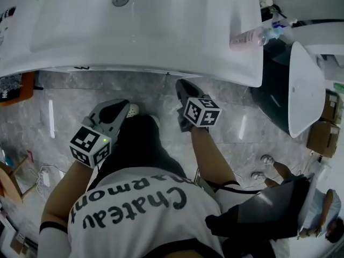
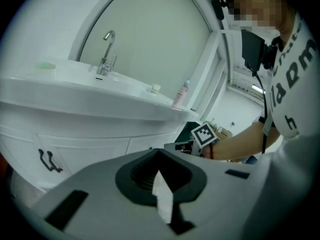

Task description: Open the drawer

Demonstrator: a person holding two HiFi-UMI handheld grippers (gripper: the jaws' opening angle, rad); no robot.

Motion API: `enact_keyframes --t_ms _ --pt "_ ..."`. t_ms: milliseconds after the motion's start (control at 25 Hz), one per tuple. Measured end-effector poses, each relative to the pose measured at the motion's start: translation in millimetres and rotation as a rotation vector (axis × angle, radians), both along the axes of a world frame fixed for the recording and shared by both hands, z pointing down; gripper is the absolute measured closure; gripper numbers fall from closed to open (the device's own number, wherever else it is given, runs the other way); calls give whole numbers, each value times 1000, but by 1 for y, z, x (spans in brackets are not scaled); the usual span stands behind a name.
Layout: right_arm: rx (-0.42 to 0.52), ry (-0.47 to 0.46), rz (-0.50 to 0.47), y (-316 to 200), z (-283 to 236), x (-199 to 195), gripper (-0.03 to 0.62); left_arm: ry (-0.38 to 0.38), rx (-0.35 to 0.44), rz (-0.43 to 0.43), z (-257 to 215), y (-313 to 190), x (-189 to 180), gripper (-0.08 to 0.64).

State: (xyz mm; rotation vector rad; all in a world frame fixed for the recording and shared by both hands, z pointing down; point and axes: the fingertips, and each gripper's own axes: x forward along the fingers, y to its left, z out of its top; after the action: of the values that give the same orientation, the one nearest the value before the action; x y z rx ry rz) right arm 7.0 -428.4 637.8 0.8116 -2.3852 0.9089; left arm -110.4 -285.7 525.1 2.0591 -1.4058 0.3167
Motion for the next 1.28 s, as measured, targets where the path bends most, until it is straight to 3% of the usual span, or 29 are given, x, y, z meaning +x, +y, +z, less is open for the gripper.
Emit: enact_keyframes --t_ms 80,480,720,1280 --pt "-27 35 0 -4 21 3 487 10 -29 -48 7 9 0 551" --pt "-41 130 29 -27 74 -3 479 28 -113 -124 34 40 1 551" --pt "-49 191 91 -41 91 -4 423 23 -128 -158 40 47 -9 551" --pt "-16 246 126 -60 97 -16 436 45 -165 -183 54 62 -21 551"
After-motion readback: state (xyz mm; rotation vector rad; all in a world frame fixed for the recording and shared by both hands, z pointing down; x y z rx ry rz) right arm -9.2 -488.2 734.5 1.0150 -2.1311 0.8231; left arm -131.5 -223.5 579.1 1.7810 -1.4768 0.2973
